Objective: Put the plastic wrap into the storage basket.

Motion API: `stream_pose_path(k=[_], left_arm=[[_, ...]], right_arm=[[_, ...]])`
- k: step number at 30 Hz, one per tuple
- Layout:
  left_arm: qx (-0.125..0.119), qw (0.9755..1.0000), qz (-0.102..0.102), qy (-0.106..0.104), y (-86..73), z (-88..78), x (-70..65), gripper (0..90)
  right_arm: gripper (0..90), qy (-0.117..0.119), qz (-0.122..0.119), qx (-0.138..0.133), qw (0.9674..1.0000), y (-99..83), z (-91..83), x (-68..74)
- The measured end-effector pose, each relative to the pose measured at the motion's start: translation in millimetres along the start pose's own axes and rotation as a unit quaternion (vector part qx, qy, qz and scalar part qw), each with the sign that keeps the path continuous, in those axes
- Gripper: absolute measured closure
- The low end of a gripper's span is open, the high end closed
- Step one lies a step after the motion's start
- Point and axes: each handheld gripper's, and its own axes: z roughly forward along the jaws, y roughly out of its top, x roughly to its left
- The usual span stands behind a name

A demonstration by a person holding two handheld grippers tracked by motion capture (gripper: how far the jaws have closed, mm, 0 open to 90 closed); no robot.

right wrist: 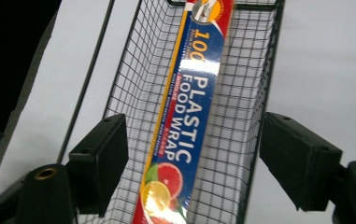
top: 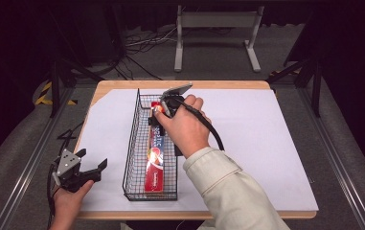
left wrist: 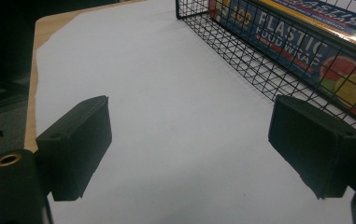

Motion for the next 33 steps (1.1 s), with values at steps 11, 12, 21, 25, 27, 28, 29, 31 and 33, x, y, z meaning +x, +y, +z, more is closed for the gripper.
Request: stream_pose_path(k=[11,12,21,25,27,28,29,31,33], left_arm=[[0.008,0.9999,0.001,-0.006,2.4,-1.4,1.1,14.0],[0.008,0.9999,0.001,-0.006,2.4,-1.4,1.1,14.0],[0.012,0.9999,0.001,-0.007,2.2,0.3,0.7,14.0],[0.013,0.9999,0.0,-0.007,1.9,0.0,1.8,14.0],[0.013,0.9999,0.0,-0.006,1.9,-0.1,2.1,14.0],[0.012,0.9999,-0.003,-0.006,1.8,-0.1,2.1,14.0],[0.012,0.9999,-0.003,-0.006,1.7,-0.1,2.2,14.0],[0.012,0.9999,-0.003,-0.007,1.7,0.1,2.3,14.0],[0.013,0.9999,-0.002,-0.007,1.7,0.1,2.6,14.0]], right_arm=[[20.9,0.029,-0.028,-0.028,0.9988,-17.2,-37.6,-45.1],[20.9,0.029,-0.028,-0.028,0.9988,-17.2,-37.6,-45.1],[18.3,0.046,-0.081,-0.059,0.9939,-23.0,-60.9,-83.8],[17.6,0.056,-0.092,-0.066,0.992,-24.9,-72.5,-99.8],[17.0,0.054,-0.095,-0.068,0.9917,-25.1,-74.6,-103.0],[17.0,0.053,-0.104,-0.071,0.9907,-25.2,-76.5,-107.5],[16.3,0.052,-0.119,-0.075,0.9887,-25.4,-78.1,-113.4],[16.1,0.048,-0.124,-0.075,0.9882,-26.3,-80.1,-120.2],[15.8,0.048,-0.13,-0.077,0.9873,-26.9,-81.3,-127.6]])
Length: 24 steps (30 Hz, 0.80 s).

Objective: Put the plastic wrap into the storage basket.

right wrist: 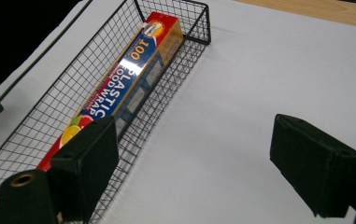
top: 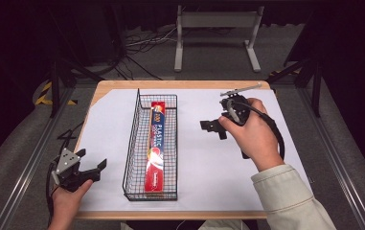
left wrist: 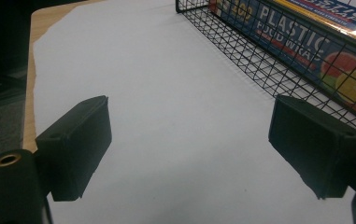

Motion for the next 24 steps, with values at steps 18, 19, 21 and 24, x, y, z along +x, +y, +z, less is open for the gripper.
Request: stream_pose_path(k=[18,19,21,24], left_arm=[[-0.006,1.0,-0.003,-0.005,-0.7,1.4,2.0,14.0],[-0.006,1.0,0.0,-0.005,-0.7,1.4,2.0,14.0],[-0.007,0.9999,0.003,-0.007,-0.6,1.7,1.8,13.9],[-0.006,0.9999,0.006,-0.012,-0.3,2.4,-0.2,13.9]], right_arm=[[15.1,-0.011,-0.045,-0.046,0.9979,-34.5,-19.7,-63.6],[15.3,-0.008,-0.049,-0.053,0.9974,-40.5,-19.0,-68.8],[15.5,-0.002,-0.05,-0.064,0.9967,-49.9,-18.2,-76.6],[15.6,0.007,-0.052,-0.078,0.9955,-66.0,-17.5,-89.5]])
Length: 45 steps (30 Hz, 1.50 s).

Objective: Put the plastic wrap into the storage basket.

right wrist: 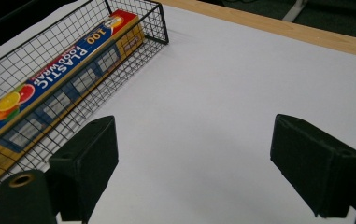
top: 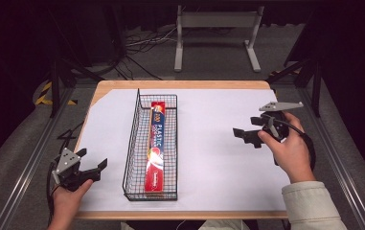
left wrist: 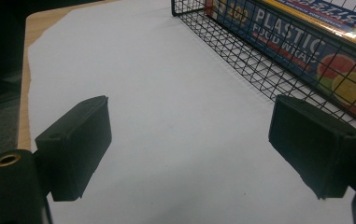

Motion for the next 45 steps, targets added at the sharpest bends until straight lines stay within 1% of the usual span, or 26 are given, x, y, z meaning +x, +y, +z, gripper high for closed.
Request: stream_pose_path(k=[2,5,7,9,10,11,14,16,20,22,24,26,27,38,40,43,45], left_arm=[[0.0,1.0,0.005,-0.002,0.0,0.6,-0.6,13.9],[0.002,1.0,0.003,-0.005,-0.6,1.4,-1.4,13.9],[0.003,1.0,0.004,-0.005,-0.4,1.2,-1.9,13.9],[0.002,1.0,0.004,-0.006,-0.4,1.0,-2.2,13.9],[0.002,1.0,0.004,-0.006,-0.4,1.0,-2.2,13.9],[0.002,1.0,0.004,-0.006,-0.4,1.0,-2.6,13.9],[0.002,1.0,0.004,-0.007,-0.9,1.6,-2.5,13.9],[0.002,1.0,0.004,-0.006,-1.1,1.4,-2.0,13.9],[0.001,1.0,0.003,-0.005,-1.9,1.4,-1.5,13.9],[0.002,1.0,0.003,-0.006,-2.4,2.1,-1.8,13.9],[0.004,1.0,0.002,-0.007,-2.9,2.6,-2.1,13.9],[0.002,0.9999,-0.002,-0.01,-3.3,2.9,-2.0,13.9],[0.004,0.9999,-0.002,-0.011,-3.3,2.8,-2.1,13.9],[0.011,0.9998,0.0,-0.014,-6.4,7.1,-6.3,13.9],[0.012,0.9998,0.0,-0.015,-7.0,7.9,-6.4,13.9],[0.011,0.9998,0.0,-0.016,-8.1,8.9,-5.8,13.9],[0.014,0.9998,-0.002,-0.015,-9.5,9.8,-5.1,13.9]], right_arm=[[15.6,0.002,-0.004,-0.008,1.0,-10.1,-1.8,-5.9],[15.6,0.003,-0.016,-0.014,0.9998,-25.3,-3.0,-13.3],[15.5,0.005,-0.018,-0.018,0.9997,-33.9,-1.9,-16.4],[15.6,0.007,-0.02,-0.017,0.9996,-42.1,0.3,-19.3],[15.6,0.007,-0.02,-0.017,0.9996,-42.1,0.3,-19.3],[15.5,0.008,-0.024,-0.016,0.9996,-46.8,1.8,-20.9],[15.2,0.011,-0.023,-0.012,0.9996,-58.5,6.2,-24.3],[15.3,0.013,-0.023,-0.012,0.9996,-64.0,7.4,-25.2],[15.6,0.014,-0.023,-0.028,0.9993,-74.1,10.1,-25.9],[15.7,0.017,-0.022,-0.029,0.9992,-78.9,12.3,-25.9],[16.1,0.017,-0.027,-0.026,0.9991,-86.0,15.5,-26.1],[16.3,0.02,-0.025,-0.024,0.9992,-92.8,18.6,-26.6],[16.6,0.019,-0.027,-0.023,0.9992,-95.9,19.4,-27.2],[16.7,0.016,-0.017,-0.045,0.9987,-128.6,26.6,-27.6],[16.7,0.018,-0.013,-0.042,0.9989,-133.1,28.9,-27.3],[16.7,0.011,-0.021,-0.029,0.9993,-136.5,31.5,-25.1],[16.4,0.009,-0.019,-0.029,0.9994,-136.3,31.5,-24.6]])
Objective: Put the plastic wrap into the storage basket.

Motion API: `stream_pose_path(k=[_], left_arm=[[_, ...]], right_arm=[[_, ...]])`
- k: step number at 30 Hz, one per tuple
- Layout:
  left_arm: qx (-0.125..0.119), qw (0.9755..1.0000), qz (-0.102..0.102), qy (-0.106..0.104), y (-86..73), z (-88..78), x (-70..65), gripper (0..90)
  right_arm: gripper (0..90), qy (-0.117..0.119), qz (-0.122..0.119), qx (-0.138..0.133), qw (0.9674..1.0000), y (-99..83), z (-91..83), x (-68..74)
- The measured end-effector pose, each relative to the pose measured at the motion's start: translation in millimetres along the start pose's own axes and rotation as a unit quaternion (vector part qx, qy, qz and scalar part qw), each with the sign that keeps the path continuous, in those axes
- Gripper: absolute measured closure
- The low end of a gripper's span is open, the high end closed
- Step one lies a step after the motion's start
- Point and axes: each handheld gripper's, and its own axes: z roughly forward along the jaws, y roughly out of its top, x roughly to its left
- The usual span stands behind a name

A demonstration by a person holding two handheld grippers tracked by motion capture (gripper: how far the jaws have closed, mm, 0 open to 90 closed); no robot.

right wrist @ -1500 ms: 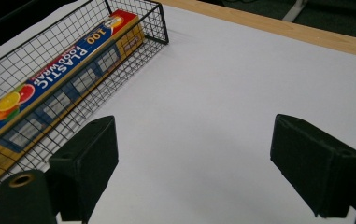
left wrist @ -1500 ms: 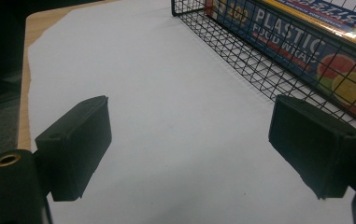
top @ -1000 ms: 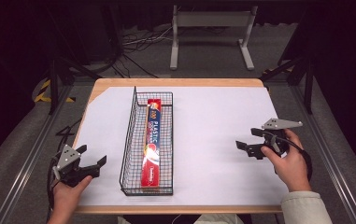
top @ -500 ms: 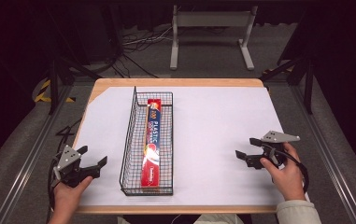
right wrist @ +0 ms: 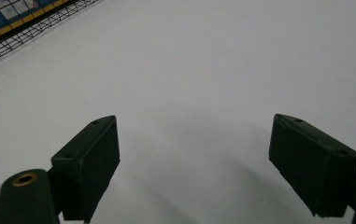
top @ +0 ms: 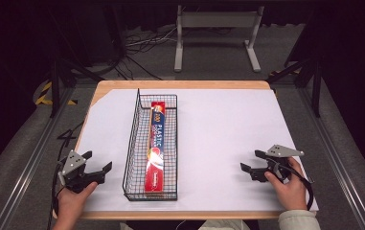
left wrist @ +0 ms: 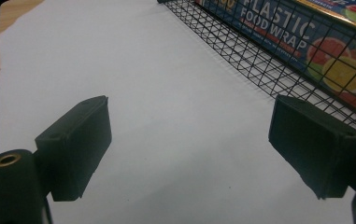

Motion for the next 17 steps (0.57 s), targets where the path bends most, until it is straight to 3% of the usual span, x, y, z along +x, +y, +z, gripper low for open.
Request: stream_pose_path(k=[9,17], left_arm=[[0.008,0.9999,-0.009,-0.006,-3.5,4.5,1.5,13.9],[0.001,0.9999,-0.009,-0.008,-4.0,3.7,1.8,14.0]], right_arm=[[14.2,-0.015,-0.01,0.041,0.999,2.6,8.4,3.0],[14.6,-0.022,-0.001,0.026,0.9994,3.6,2.9,1.8]])
